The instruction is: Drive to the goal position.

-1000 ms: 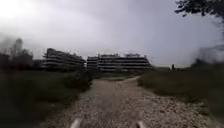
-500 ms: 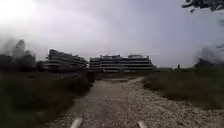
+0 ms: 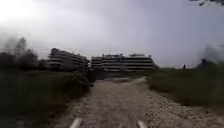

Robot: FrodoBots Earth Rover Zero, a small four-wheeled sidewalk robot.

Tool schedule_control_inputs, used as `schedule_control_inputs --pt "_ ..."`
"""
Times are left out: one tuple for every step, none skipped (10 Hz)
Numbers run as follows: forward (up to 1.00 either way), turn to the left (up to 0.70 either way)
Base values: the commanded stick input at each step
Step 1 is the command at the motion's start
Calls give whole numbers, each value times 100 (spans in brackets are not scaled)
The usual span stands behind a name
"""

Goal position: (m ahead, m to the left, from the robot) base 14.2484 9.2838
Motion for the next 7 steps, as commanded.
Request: schedule_control_inputs --pt "70 0" --pt "70 0" --pt "70 0" --pt "70 0" --pt "70 0" --pt "70 0" --pt "70 0"
